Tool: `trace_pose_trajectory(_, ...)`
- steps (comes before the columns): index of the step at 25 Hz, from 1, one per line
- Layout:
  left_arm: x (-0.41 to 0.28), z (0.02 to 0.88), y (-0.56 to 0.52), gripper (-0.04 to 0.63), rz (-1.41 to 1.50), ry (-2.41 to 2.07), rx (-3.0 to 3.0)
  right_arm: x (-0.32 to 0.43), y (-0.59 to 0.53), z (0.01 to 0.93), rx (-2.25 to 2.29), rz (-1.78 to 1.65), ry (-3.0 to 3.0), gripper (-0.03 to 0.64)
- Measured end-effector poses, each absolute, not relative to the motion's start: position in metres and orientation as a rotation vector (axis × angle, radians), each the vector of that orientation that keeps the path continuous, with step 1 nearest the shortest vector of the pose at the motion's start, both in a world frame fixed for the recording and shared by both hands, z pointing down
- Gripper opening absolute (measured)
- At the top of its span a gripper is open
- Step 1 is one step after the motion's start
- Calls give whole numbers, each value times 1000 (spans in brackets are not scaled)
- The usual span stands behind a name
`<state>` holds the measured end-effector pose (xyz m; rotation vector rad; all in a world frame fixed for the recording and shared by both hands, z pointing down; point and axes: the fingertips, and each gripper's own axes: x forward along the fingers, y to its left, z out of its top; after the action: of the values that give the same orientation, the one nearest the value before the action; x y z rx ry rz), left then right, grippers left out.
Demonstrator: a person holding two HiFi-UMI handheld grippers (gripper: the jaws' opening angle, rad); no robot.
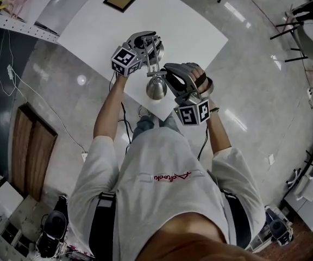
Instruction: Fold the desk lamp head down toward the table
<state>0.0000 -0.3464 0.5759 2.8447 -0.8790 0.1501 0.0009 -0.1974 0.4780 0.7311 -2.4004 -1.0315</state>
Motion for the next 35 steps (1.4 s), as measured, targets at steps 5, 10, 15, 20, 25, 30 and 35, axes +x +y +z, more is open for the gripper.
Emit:
trace_pose_trajectory(5,1,576,-347,121,149,-880,2843,-11,-194,471,620,-1288,-2291,167)
trace_pose_trajectory(10,0,576,-347,121,151,-881,2844,-28,-193,472,549,-1385,-2270,181)
trace_pose_trajectory(15,2,574,-346,121,153,-882,2840,-40,-196,471,526,-1416,-2277,181)
trace_pose_trajectory(20,1,576,-346,122,157,-874,2841,-48,-190,478,466,-1445,-2272,181)
trace_pose_trajectory(25,2,575,-346,124,153,-868,2838,-48,-190,474,466,-1434,-2314,179)
trace_pose_trajectory(30,2,575,-346,124,153,-857,2840,-47,-186,478,455,-1420,-2339,165)
trace_pose_trajectory(35,3,576,-345,129,149,-851,2835,-46,-180,490,448,-1407,-2339,143)
